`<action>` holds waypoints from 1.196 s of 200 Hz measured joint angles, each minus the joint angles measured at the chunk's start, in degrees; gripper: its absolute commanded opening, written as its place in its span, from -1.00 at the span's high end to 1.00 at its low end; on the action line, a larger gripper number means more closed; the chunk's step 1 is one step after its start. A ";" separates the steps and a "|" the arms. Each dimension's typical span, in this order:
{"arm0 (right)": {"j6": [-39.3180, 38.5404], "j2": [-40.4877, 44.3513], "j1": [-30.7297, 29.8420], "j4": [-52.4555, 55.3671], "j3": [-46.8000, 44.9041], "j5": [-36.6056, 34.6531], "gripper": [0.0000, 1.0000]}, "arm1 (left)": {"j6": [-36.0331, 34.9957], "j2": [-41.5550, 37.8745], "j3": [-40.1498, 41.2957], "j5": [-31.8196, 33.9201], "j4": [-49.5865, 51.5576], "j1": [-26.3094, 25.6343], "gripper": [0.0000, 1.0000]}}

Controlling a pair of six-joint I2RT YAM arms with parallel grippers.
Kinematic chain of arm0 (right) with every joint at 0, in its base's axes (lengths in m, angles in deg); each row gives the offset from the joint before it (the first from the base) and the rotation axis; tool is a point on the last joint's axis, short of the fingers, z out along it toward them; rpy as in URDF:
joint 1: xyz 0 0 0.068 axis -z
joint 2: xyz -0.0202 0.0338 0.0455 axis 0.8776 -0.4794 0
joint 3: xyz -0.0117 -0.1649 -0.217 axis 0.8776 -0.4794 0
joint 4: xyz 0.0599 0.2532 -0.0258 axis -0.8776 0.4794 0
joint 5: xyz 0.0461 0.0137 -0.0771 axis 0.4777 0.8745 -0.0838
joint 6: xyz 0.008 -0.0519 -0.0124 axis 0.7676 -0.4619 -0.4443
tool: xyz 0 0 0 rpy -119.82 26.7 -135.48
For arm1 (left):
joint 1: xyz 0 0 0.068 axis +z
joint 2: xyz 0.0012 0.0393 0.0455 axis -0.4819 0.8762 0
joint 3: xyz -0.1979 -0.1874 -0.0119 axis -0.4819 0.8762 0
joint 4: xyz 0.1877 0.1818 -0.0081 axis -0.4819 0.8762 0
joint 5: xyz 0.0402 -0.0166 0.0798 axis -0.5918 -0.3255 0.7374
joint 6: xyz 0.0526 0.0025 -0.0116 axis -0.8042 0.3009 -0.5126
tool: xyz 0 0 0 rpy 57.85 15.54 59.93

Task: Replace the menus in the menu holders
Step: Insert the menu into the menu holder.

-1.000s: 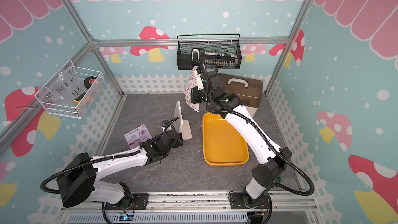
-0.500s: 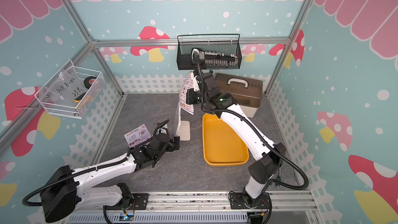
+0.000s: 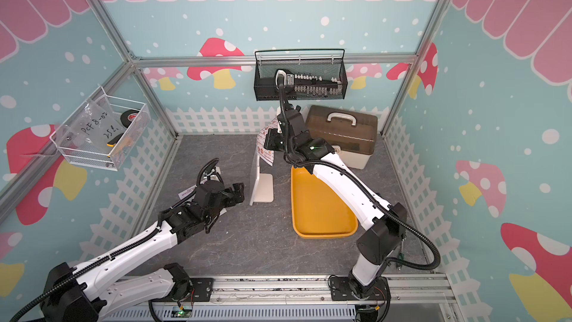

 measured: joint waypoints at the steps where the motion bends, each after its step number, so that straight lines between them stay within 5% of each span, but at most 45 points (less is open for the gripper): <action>1: 0.02 0.00 0.00 -0.02 0.00 -0.02 1.00 | 0.00 0.00 0.00 -0.02 0.04 0.07 -0.97; 239: 2.27 -1.27 0.00 -1.95 -1.68 -1.27 1.00 | -0.24 -1.25 0.04 -0.85 1.46 2.69 -0.97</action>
